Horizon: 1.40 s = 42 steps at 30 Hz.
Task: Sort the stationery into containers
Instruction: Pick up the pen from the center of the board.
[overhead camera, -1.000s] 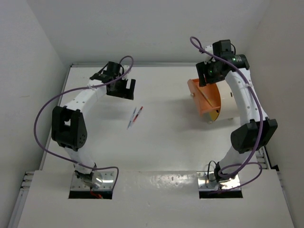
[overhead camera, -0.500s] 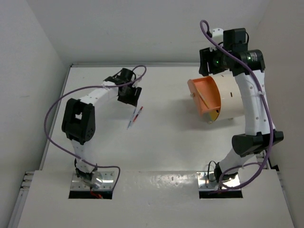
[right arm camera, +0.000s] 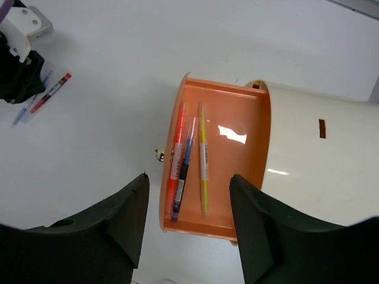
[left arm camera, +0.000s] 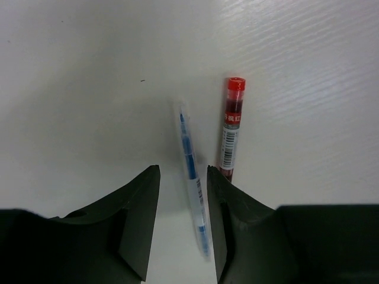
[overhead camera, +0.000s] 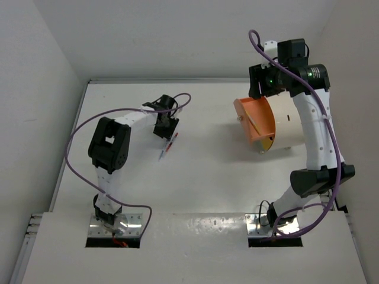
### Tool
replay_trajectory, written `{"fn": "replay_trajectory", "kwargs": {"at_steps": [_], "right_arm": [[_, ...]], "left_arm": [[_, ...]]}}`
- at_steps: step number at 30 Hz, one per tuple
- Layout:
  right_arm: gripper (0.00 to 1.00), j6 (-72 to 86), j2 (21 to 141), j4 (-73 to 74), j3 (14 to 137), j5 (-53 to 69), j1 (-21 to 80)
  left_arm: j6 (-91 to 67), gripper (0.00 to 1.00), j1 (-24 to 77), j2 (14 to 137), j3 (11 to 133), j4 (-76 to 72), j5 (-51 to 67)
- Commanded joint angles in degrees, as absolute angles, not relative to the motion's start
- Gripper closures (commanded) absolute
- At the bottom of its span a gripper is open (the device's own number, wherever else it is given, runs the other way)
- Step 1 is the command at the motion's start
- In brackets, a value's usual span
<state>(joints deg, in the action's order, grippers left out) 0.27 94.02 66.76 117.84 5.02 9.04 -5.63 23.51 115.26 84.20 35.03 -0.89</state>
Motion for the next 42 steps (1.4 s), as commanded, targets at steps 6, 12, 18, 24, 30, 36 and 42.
{"fn": "replay_trajectory", "kwargs": {"at_steps": [6,12,18,24,30,36,42], "right_arm": [[0.44,0.7,92.4,66.4,117.2,5.5,9.2],[0.45,1.4,91.5,65.8,116.5,9.8,9.1],[0.45,4.2,90.6,63.7,117.0,21.2,9.3],[0.43,8.5,88.9,56.7,114.4,31.3,10.5],[0.42,10.8,88.7,52.0,115.7,35.2,16.3],[0.43,14.1,89.6,48.9,118.3,36.6,22.8],[0.43,16.4,90.9,47.8,119.2,36.9,24.4]], "left_arm": [[-5.0,0.64,23.4,118.6,86.8,34.3,-3.0],[-6.5,0.87,19.3,119.3,89.5,35.6,1.6],[-8.9,0.97,12.6,108.7,94.6,31.2,16.8],[-24.8,1.00,9.7,94.8,94.2,8.4,43.9],[-42.2,1.00,15.1,91.4,90.9,-7.9,51.9],[-49.0,1.00,19.9,91.0,88.9,-13.7,54.1],[-52.3,1.00,22.0,90.8,87.9,-17.7,54.7]]}}
